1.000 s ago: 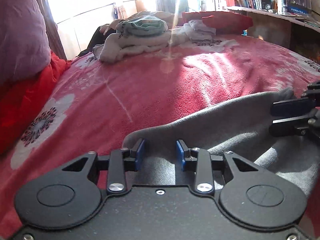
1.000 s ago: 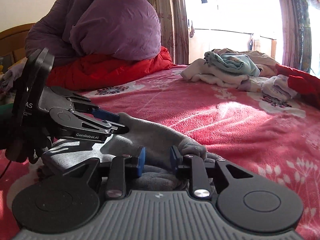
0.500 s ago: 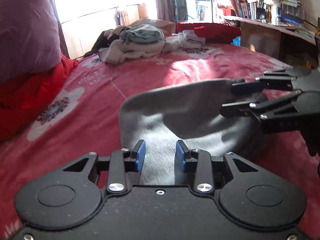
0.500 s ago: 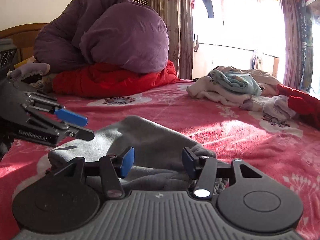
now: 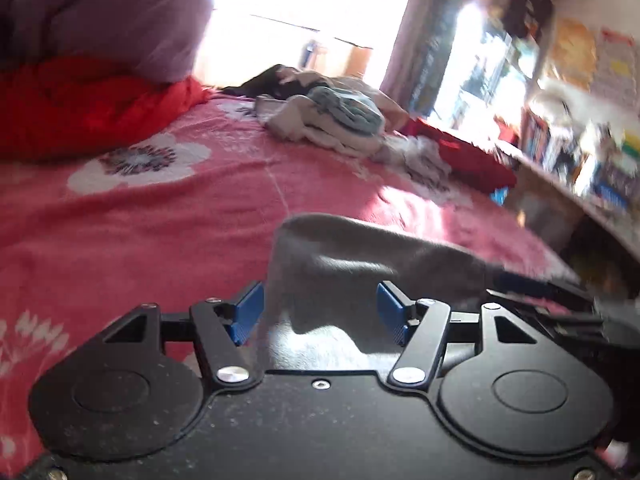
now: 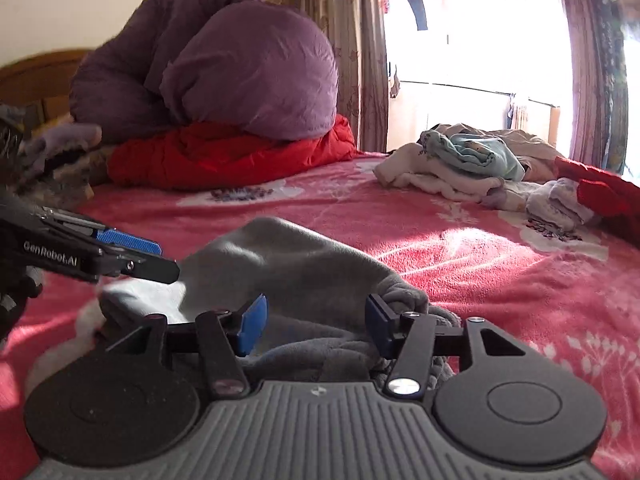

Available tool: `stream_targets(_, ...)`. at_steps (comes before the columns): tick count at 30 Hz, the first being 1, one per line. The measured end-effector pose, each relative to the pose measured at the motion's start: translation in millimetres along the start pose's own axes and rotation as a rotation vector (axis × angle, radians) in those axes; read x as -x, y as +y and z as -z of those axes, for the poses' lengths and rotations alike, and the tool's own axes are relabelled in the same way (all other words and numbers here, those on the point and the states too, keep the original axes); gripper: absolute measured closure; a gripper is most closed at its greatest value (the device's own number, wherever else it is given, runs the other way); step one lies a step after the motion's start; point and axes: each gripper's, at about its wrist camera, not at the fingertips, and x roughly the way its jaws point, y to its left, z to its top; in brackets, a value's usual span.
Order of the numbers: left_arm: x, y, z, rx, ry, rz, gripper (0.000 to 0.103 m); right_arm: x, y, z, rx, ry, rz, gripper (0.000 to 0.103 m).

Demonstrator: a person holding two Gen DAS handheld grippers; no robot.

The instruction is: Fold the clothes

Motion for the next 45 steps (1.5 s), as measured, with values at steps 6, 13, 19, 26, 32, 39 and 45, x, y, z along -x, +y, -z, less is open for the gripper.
stream_targets(6, -19, 50, 9, 0.398, 0.083, 0.060, 0.038, 39, -49, 5, -0.401, -0.044, 0.012, 0.011)
stream_targets(13, -43, 48, 16, 0.475, 0.137, 0.112, 0.037, 19, -98, 43, -0.841, 0.049, -0.087, 0.010)
stream_targets(19, -59, 50, 18, 0.534, 0.164, 0.157, 0.035, -2, -109, 62, -1.019, 0.067, -0.132, 0.000)
stream_targets(26, -62, 49, 18, 0.519, 0.180, 0.193, 0.034, -16, -90, 51, -0.869, 0.171, -0.088, 0.000)
stream_targets(32, -60, 46, 20, 0.515, 0.184, 0.224, 0.046, -23, -87, 53, -0.873, 0.142, -0.098, 0.000)
stream_targets(39, -24, 34, 12, 0.481, 0.123, 0.218, 0.074, -18, -88, 54, -0.912, 0.101, -0.150, 0.042)
stream_targets(45, 40, 49, 18, 0.580, 0.042, 0.216, 0.073, -13, -70, 38, -0.928, 0.113, -0.366, 0.043)
